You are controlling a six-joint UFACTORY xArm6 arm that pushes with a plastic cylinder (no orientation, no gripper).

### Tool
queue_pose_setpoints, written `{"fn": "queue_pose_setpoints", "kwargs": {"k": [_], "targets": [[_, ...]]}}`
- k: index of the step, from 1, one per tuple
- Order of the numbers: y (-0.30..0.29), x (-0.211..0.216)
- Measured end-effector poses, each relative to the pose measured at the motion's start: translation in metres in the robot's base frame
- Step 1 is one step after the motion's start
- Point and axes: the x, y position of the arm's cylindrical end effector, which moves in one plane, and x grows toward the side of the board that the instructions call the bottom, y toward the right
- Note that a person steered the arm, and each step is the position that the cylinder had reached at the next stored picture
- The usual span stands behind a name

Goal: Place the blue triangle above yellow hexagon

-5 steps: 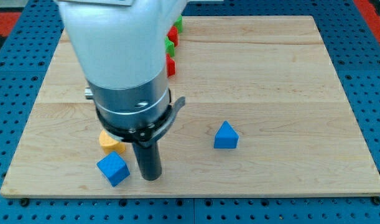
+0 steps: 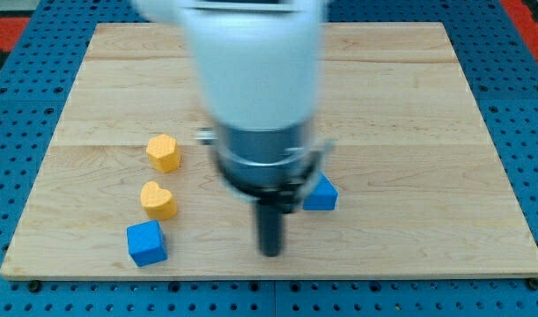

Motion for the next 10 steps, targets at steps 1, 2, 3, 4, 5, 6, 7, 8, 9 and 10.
{"fn": "queue_pose_setpoints", "kwargs": {"k": [1,2,3,4,5,6,7,8,9,10], "targets": [[0.037,-0.01],[0.031,-0.023],[0.044,-0.043],[0.047,-0.069],[-0.007,-0.083],[0.041,-0.088],[0.104,-0.094],[0.104,-0.122],[0.054,-0.119],[0.037,-0.107]]}}
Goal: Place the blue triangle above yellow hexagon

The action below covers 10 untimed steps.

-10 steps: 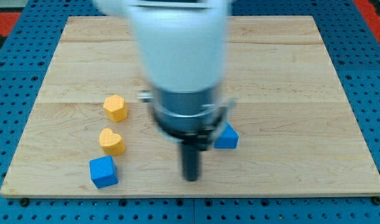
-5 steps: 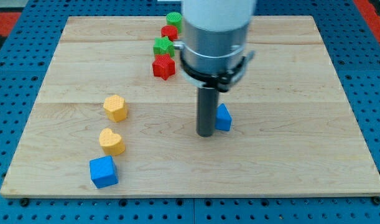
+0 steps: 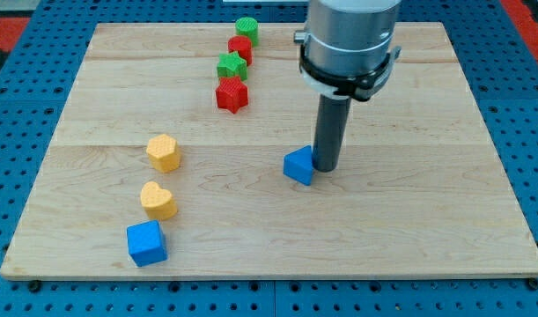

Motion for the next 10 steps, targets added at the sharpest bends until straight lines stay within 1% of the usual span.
{"fn": "queue_pose_setpoints", "kwargs": {"k": [1,2,4,6,8,10], "targets": [[-0.01,0.02],[-0.032,0.025],[-0.057,-0.012],[-0.062,-0.04],[-0.064,-0.059],[-0.082,-0.068]]}}
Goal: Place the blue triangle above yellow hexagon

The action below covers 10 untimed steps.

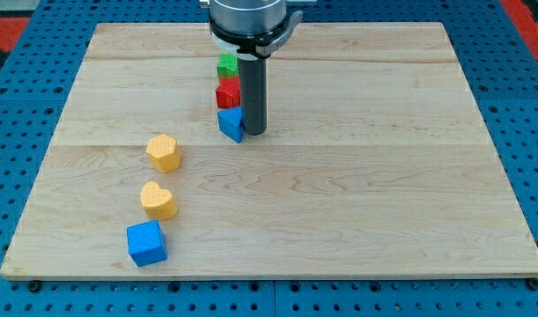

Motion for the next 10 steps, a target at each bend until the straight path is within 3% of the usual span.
{"fn": "queue_pose_setpoints", "kwargs": {"k": [10], "targets": [[-0.082,0.0]]}}
